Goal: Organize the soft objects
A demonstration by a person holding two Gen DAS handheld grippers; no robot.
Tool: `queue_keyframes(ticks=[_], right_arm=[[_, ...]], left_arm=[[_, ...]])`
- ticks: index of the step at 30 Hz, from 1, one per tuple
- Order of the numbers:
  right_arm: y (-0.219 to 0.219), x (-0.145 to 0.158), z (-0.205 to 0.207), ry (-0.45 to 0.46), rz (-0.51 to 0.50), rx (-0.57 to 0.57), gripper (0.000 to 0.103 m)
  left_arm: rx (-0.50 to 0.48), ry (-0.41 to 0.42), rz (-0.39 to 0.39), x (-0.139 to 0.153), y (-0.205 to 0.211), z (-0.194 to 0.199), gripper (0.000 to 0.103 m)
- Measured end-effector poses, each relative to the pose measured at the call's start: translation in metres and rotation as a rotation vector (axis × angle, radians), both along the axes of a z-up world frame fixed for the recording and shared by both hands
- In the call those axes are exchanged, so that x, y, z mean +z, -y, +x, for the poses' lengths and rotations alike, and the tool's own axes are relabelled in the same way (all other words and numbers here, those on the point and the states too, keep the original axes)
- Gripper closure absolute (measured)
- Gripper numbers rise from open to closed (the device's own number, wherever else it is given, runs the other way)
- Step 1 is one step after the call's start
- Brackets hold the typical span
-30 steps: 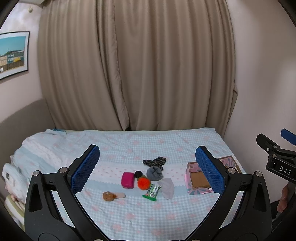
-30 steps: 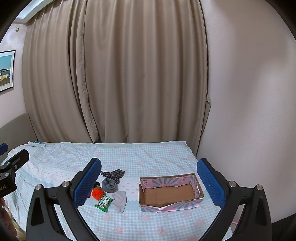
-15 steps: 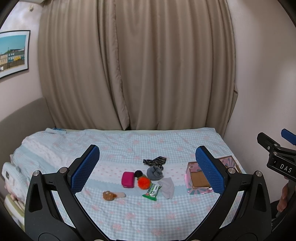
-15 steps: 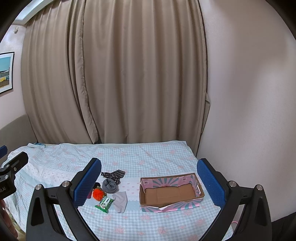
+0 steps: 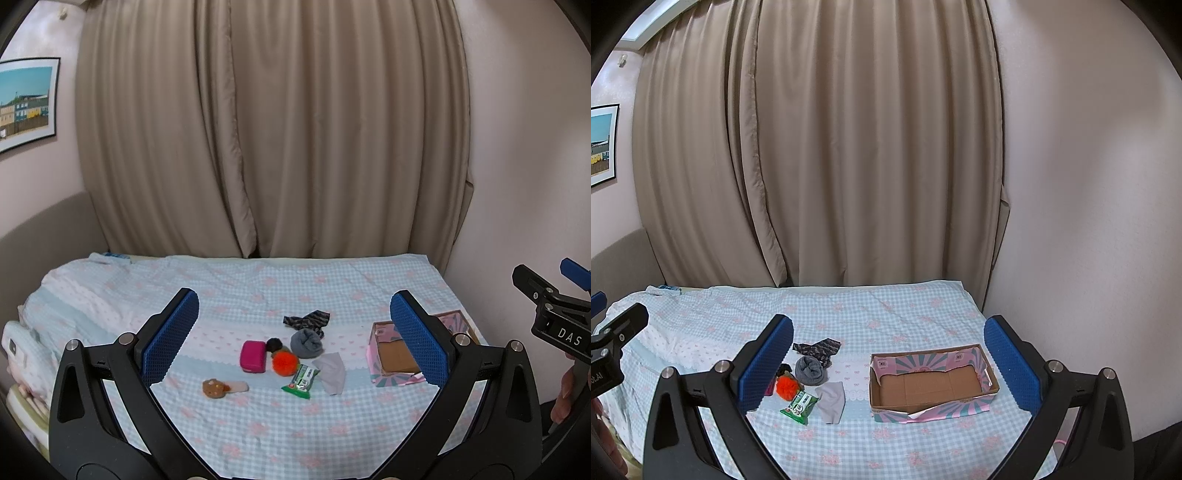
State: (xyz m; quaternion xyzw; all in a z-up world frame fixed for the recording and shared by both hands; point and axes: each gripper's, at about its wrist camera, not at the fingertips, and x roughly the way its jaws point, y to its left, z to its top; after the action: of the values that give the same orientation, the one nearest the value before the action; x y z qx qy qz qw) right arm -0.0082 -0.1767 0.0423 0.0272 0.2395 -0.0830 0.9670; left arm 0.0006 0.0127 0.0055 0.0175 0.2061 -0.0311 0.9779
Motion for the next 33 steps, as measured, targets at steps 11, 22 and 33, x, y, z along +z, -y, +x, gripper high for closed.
queue_keyframes(ticks=[11,22,33], right_arm=[[0.0017,0.0003,0.0008,0.001,0.005,-0.005,0.000],[0.0008,-0.0002,0.0015,0.000,-0.002,-0.006,0.000],[0.0020,-0.0016,0.0010,-0.001,-0.001,-0.001,0.000]], left_arm=[[-0.004,0.000,-0.002,-0.0002,0.0035,-0.0002,0.000],[0.003,-0.010,-0.007,0.0021,0.0031,-0.0004,0.000],[0.007,-0.016,-0.022,0.0037,-0.0025,-0.0002,0.000]])
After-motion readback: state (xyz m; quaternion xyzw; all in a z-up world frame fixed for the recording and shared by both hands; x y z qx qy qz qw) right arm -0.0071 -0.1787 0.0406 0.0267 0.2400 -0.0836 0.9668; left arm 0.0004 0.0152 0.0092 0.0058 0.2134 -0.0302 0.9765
